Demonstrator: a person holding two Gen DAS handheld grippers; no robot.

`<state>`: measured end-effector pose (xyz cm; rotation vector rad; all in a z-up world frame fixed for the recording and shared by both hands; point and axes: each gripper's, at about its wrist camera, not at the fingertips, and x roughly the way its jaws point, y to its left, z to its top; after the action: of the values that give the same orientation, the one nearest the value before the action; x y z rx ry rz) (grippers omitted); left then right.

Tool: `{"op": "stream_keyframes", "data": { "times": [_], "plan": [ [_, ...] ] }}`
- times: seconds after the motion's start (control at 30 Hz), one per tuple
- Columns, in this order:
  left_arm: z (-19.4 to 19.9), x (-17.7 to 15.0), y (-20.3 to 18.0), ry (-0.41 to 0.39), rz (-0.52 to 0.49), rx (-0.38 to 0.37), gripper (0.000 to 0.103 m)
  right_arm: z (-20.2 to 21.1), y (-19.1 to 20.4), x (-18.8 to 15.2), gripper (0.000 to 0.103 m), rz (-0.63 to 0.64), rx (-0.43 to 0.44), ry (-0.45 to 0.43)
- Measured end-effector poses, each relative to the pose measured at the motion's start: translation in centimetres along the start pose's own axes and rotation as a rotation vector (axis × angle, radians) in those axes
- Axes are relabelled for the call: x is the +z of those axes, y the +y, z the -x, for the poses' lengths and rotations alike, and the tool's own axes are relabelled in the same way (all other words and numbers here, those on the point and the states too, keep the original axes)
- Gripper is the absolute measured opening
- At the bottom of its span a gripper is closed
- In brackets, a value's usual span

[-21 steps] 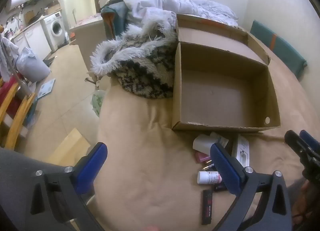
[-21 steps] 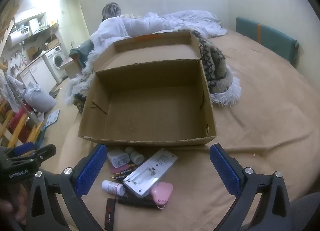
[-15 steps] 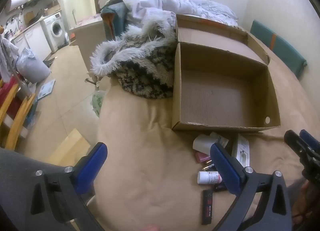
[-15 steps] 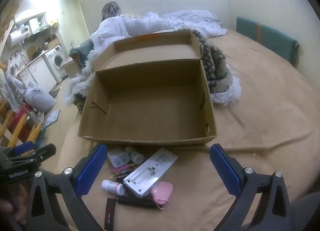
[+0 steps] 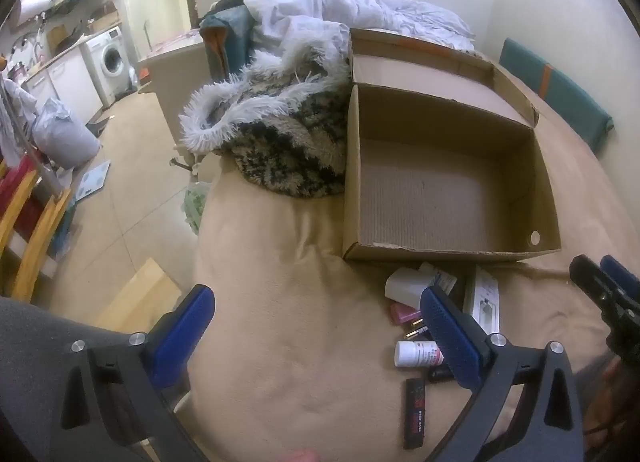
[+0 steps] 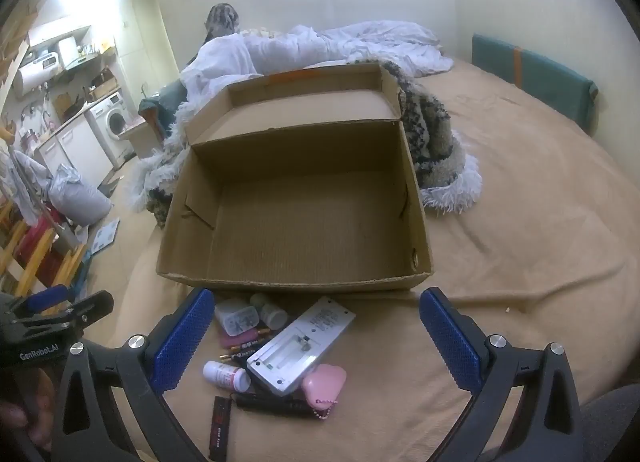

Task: Organize rigid objects

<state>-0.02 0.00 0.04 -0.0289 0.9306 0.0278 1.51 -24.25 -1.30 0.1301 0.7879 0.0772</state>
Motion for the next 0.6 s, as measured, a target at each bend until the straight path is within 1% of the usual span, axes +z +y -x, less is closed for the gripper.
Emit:
{"op": "stream_keyframes", "data": {
  "times": [0.6],
  "plan": [
    [-0.07,-0.25,0.17,0.001,0.003,0.007,0.103,0.15,-0.14,0.09,0.103,-0.001,0.003,-0.007]
  ]
}}
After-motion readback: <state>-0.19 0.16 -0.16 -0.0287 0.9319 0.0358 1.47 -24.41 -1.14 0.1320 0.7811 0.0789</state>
